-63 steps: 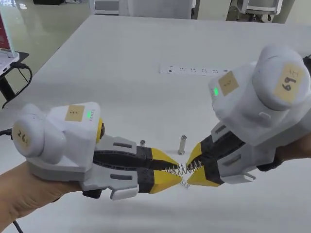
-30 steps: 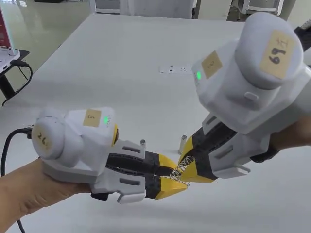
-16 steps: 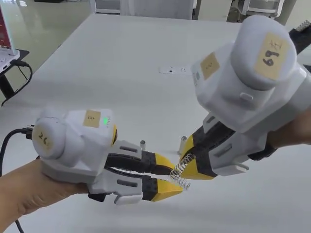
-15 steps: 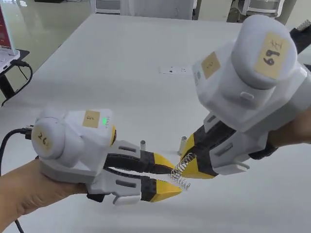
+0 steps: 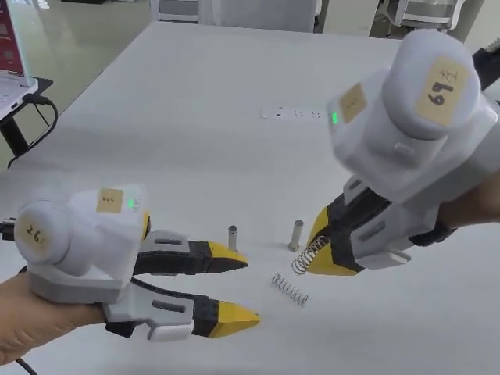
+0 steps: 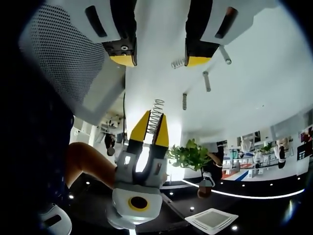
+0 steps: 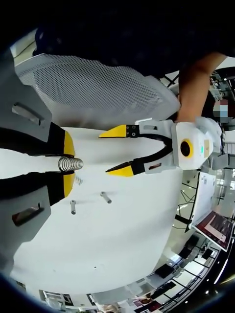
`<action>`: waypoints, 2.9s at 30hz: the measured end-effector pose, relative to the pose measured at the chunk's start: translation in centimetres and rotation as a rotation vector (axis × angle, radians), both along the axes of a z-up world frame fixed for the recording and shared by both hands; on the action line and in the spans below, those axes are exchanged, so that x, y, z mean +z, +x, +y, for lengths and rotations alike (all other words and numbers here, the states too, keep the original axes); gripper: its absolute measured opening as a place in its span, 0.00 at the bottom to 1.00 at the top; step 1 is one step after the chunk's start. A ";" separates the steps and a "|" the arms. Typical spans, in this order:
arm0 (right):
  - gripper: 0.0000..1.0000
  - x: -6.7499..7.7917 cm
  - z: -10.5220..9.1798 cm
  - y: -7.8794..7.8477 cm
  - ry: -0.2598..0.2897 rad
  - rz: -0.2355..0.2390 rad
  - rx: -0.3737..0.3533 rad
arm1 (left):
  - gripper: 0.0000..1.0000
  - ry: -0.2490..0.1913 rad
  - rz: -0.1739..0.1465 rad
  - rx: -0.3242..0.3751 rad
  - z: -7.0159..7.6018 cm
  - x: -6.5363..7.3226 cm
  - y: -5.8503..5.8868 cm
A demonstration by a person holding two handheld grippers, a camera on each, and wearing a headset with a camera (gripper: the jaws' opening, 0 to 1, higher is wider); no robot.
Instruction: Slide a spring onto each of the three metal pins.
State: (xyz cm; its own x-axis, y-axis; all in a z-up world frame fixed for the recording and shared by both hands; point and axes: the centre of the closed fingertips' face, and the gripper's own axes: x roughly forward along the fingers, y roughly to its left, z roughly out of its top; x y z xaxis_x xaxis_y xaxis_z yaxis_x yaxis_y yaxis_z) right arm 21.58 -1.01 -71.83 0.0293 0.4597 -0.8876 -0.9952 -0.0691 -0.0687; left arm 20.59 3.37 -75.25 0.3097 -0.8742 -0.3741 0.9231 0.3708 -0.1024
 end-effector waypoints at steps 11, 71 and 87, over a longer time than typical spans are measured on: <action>0.08 -0.7 -1.0 2.3 -0.020 -0.002 -0.051 | 0.43 -0.006 0.027 0.118 2.8 -1.1 0.4; 0.08 -6.6 -0.3 11.5 -0.219 0.003 -0.091 | 0.85 -0.011 -0.004 0.265 4.8 -0.8 -0.4; 0.08 -8.1 -0.3 11.9 -0.254 0.021 -0.076 | 0.82 -0.011 -0.005 0.269 4.7 -0.6 -0.4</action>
State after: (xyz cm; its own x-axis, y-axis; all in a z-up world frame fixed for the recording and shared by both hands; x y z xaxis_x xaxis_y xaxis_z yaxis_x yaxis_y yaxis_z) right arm 33.48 -1.31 -79.97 0.0356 0.2193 -0.9750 -0.9993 -0.0061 -0.0379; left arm 20.22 8.04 -75.89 0.5336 -0.7638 -0.3633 0.7917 0.6021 -0.1031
